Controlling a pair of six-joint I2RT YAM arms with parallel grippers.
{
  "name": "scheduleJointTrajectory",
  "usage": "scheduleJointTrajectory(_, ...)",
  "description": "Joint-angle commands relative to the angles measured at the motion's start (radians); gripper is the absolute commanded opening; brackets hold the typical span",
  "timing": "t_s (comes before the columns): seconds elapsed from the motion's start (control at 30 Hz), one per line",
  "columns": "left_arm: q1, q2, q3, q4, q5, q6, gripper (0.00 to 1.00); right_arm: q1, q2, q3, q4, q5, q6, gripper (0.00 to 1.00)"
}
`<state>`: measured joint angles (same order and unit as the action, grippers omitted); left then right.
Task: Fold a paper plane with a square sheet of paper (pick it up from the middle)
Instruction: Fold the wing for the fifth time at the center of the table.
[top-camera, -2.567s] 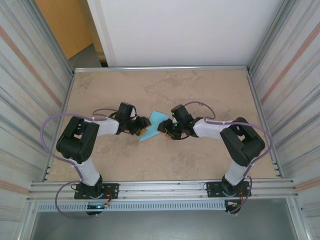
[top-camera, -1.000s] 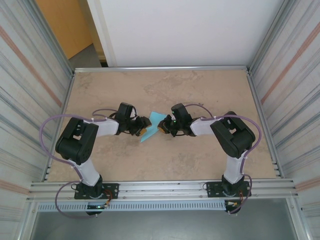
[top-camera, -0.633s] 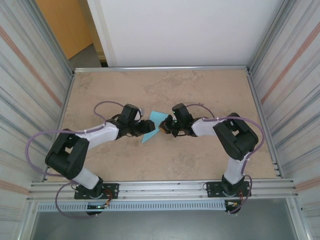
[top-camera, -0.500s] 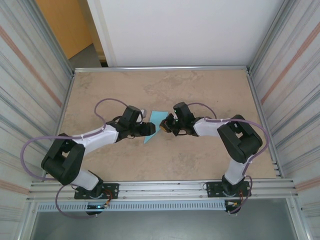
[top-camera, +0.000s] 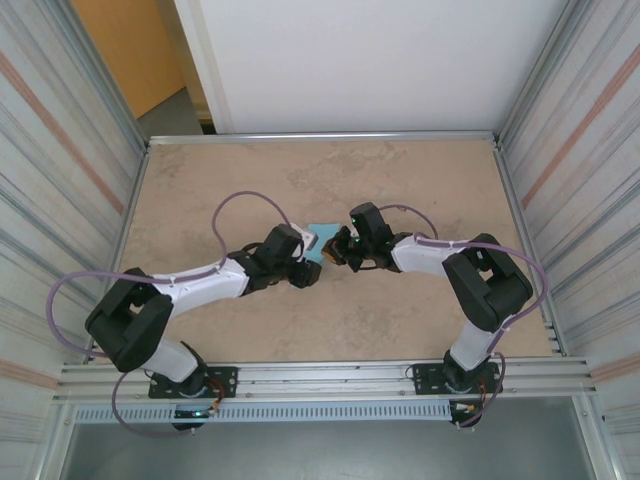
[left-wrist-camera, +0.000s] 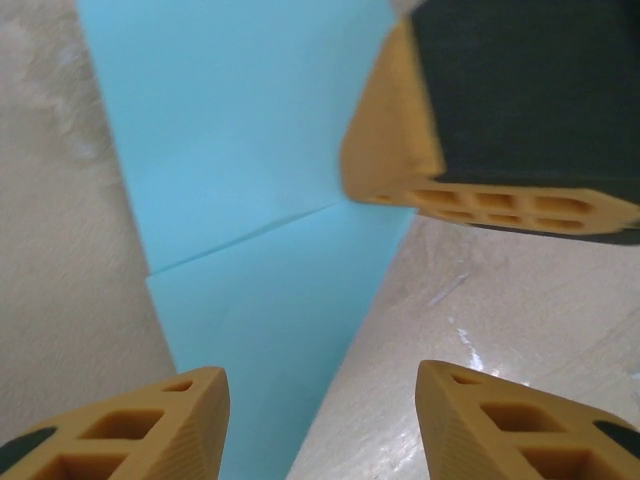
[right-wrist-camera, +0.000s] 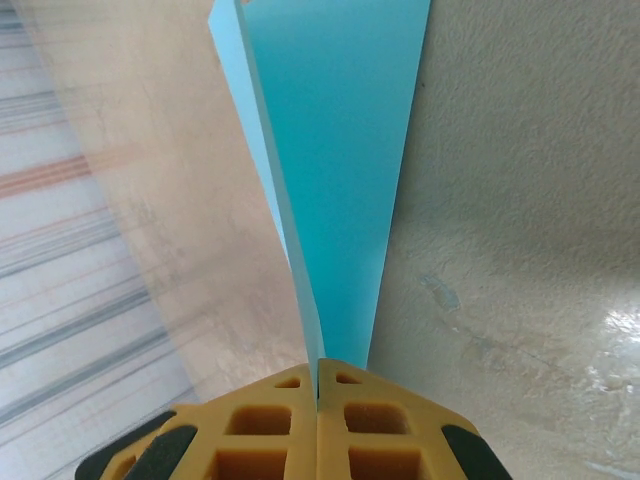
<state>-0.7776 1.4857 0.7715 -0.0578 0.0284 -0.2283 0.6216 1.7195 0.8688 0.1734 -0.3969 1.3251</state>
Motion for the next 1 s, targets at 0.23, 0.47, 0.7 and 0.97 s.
scheduleJointTrajectory(0.23,-0.033,0.051,-0.009,0.105,-0.098,0.186,0.47,-0.013,-0.029,-0.019,-0.017,-0.022,0.022,0.01)
scheduleJointTrajectory(0.47,-0.034,0.082,-0.035,0.166,-0.116,0.200,0.42,-0.019,-0.027,-0.022,-0.004,-0.039,0.034,0.01)
scheduleJointTrajectory(0.7,-0.034,0.102,-0.059,0.201,-0.130,0.203,0.37,-0.020,-0.023,-0.020,-0.008,-0.048,0.039,0.02)
scheduleJointTrajectory(0.97,-0.034,0.115,-0.081,0.236,-0.133,0.212,0.33,-0.020,-0.015,-0.024,-0.001,-0.066,0.053,0.02)
